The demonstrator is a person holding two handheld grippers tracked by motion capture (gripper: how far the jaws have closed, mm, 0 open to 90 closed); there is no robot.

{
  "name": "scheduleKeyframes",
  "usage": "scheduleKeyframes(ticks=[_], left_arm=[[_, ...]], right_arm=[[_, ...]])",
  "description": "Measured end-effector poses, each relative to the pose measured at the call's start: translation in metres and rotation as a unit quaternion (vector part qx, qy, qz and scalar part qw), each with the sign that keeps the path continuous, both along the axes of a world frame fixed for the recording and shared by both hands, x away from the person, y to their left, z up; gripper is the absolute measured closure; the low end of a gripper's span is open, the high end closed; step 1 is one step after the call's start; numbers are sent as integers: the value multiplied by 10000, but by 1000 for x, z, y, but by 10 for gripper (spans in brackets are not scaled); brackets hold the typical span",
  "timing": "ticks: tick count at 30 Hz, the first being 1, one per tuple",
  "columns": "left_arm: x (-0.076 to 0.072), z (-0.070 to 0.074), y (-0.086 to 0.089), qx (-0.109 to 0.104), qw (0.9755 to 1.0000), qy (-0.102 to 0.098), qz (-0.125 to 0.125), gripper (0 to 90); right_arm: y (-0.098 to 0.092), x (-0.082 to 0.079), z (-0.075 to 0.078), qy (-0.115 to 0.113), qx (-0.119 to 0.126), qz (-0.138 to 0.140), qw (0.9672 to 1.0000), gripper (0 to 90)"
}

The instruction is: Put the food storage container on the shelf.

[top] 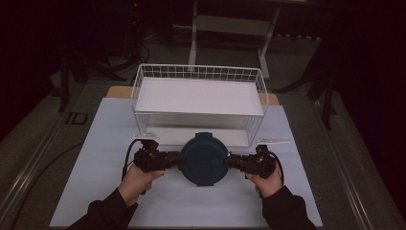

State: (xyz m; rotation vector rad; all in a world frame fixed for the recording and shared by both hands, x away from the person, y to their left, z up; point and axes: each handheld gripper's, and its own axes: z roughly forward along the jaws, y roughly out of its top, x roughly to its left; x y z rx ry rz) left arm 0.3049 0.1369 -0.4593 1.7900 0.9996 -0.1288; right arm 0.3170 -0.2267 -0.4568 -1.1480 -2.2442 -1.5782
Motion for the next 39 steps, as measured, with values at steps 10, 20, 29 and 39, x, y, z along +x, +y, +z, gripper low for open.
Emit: scheduleKeyframes(ticks=[10, 20, 29, 39], left_arm=[[25, 0, 4, 62, 9997, -212, 107, 561], [51, -20, 5, 92, 9995, -234, 182, 559], [62, -34, 3, 173, 9990, -238, 346, 556], [74, -43, -1, 88, 9987, -197, 465, 553]], right_arm=[[6, 26, -2, -190, 48, -48, 9998, 569], [10, 51, -20, -148, -13, -175, 9997, 568], [12, 67, -38, -65, -23, -318, 9995, 565], [9, 77, -47, -58, -20, -513, 9987, 563]])
